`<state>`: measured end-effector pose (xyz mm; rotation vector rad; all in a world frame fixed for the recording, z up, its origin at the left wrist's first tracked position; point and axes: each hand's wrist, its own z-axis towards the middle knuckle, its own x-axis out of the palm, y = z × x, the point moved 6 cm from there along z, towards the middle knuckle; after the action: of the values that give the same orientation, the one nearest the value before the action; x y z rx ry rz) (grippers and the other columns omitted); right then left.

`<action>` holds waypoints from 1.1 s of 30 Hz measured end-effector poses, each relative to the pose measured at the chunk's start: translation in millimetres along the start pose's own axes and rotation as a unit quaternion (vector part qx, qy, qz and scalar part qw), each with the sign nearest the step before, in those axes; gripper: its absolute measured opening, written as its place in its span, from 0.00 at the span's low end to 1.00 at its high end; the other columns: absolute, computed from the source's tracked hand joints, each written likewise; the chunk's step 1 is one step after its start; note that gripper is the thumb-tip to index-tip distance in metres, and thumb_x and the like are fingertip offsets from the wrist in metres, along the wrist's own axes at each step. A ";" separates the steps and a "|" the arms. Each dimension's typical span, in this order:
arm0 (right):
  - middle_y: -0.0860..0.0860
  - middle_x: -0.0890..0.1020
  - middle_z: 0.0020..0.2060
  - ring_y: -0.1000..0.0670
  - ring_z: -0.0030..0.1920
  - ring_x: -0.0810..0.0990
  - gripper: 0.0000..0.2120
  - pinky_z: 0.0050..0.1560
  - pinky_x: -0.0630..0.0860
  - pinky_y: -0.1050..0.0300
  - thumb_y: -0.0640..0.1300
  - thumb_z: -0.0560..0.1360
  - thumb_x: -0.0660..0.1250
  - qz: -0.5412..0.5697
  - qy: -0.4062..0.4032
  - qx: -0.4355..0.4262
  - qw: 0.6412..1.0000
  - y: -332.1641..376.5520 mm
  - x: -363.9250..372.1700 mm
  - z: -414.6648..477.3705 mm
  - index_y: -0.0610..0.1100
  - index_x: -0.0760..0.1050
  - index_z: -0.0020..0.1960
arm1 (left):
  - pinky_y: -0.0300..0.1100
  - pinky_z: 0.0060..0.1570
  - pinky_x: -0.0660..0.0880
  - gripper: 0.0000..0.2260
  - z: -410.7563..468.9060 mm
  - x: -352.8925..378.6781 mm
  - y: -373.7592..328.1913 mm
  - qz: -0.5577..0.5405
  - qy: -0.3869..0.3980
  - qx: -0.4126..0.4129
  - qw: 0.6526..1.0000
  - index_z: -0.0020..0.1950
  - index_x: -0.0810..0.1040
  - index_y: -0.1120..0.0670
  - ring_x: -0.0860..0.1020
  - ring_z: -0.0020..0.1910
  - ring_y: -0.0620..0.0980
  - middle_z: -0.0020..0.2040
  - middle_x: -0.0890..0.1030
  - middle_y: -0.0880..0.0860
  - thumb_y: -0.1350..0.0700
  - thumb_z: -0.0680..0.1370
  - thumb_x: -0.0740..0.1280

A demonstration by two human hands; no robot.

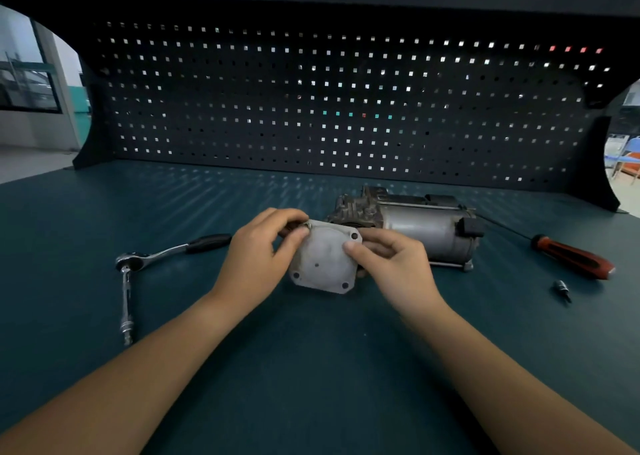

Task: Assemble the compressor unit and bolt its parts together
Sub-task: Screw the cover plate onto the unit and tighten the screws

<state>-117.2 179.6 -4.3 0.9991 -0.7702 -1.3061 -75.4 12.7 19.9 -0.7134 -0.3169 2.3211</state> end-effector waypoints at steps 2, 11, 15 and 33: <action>0.53 0.84 0.33 0.57 0.32 0.81 0.05 0.33 0.77 0.65 0.36 0.72 0.69 0.056 0.016 0.055 0.997 -5.3 2.0 -1.2 0.44 0.79 0.45 | 0.32 0.46 0.72 0.07 0.3 0.2 -0.3 0.003 0.009 0.001 1.000 0.52 0.81 0.59 0.75 0.43 0.41 0.44 0.78 0.47 0.63 0.75 0.67; 0.50 0.84 0.32 0.55 0.32 0.82 0.10 0.34 0.78 0.63 0.31 0.74 0.62 0.144 0.039 0.116 0.982 -9.3 5.4 -1.9 0.43 0.79 0.42 | 0.29 0.45 0.71 0.06 1.4 -1.6 0.5 -0.004 0.000 -0.012 1.000 0.51 0.81 0.58 0.76 0.42 0.43 0.42 0.76 0.43 0.63 0.75 0.67; 0.50 0.84 0.32 0.55 0.33 0.82 0.10 0.34 0.78 0.64 0.31 0.74 0.63 0.154 0.032 0.124 0.980 -10.1 3.8 -2.1 0.42 0.79 0.42 | 0.29 0.45 0.72 0.06 0.6 -0.3 5.0 -0.025 -0.004 -0.041 0.999 0.51 0.81 0.58 0.77 0.42 0.43 0.43 0.77 0.43 0.63 0.75 0.67; 0.42 0.81 0.44 0.49 0.45 0.78 0.08 0.45 0.75 0.54 0.38 0.73 0.63 -0.327 -0.136 -0.426 0.832 57.8 -4.1 -25.6 0.37 0.75 0.51 | 0.28 0.55 0.69 0.06 6.3 -29.2 -33.8 0.036 -0.079 0.198 0.976 0.51 0.71 0.58 0.75 0.50 0.48 0.49 0.77 0.55 0.64 0.75 0.63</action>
<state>-71.1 186.5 38.6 0.3228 0.0529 -2.1474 -42.6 17.9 50.5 -0.3481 0.1062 2.4111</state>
